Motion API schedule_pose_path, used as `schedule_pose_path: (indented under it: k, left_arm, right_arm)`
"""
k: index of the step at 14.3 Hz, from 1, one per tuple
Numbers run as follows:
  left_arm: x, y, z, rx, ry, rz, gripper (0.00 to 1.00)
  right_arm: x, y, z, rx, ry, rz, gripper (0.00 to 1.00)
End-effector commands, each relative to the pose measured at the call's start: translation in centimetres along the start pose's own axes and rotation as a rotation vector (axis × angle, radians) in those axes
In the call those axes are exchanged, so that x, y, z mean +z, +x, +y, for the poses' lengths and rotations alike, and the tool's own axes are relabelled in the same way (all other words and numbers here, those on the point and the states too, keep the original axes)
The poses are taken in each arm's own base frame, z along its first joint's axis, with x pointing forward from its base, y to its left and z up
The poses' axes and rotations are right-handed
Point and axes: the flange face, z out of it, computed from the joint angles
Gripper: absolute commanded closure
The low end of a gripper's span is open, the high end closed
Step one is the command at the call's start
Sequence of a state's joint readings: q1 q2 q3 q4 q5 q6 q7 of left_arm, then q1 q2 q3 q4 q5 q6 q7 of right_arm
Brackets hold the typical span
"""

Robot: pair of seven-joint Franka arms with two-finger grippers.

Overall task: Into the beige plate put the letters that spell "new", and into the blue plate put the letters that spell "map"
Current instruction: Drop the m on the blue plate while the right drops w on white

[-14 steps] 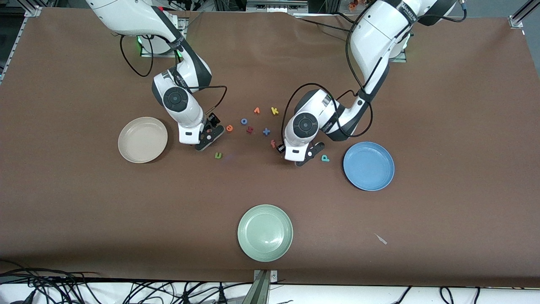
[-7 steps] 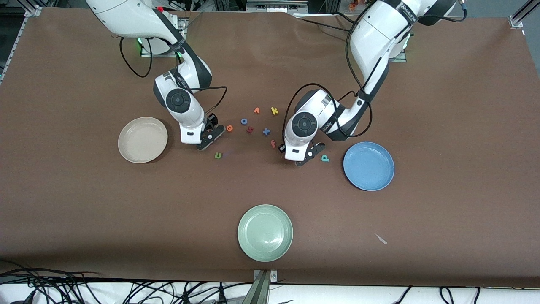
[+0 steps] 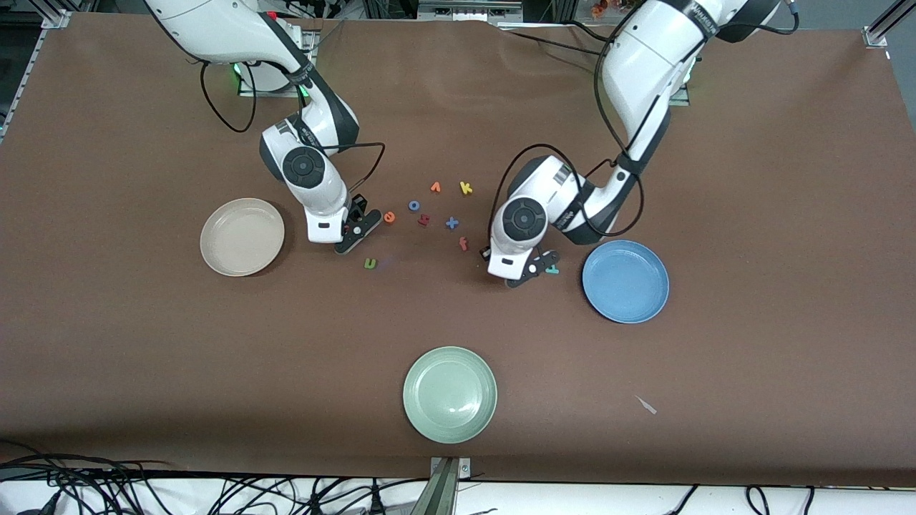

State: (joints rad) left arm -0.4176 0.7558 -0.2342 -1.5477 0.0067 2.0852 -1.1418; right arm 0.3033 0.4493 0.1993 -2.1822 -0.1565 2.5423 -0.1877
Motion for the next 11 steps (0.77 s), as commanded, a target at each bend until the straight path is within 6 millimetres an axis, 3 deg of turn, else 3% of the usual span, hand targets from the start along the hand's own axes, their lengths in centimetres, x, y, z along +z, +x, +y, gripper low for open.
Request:
schedule_pose_path:
  k: [1,3,5,8,11]
  left_arm:
    - [-5.4,3.4,-3.5,0.100,0.032,0.004,1.00]
    - [-6.8,4.6,-4.8,0.165,0.047,0.001,1.00]
    - [-8.5,7.6,-7.5,0.235,0.051,-0.010,1.00]
    - [-9.9,12.1,-11.9,0.346,0.083,-0.025,1.00]
    - [-8.4,14.6,-14.5,0.388,0.133,-0.028,1.00]
  right_arm:
    - [0.8,-0.2,-0.1,-0.025,-0.006,0.003,0.94]
    - [-0.1,0.2,0.2,-0.027,-0.014,0.016,0.95]
    - [-2.6,0.7,1.7,-0.021,-0.028,0.001,0.97]
    - [-6.0,0.6,5.7,0.031,-0.025,-0.129,0.98]
    - [-6.1,-2.4,10.9,0.079,-0.018,-0.224,0.98]
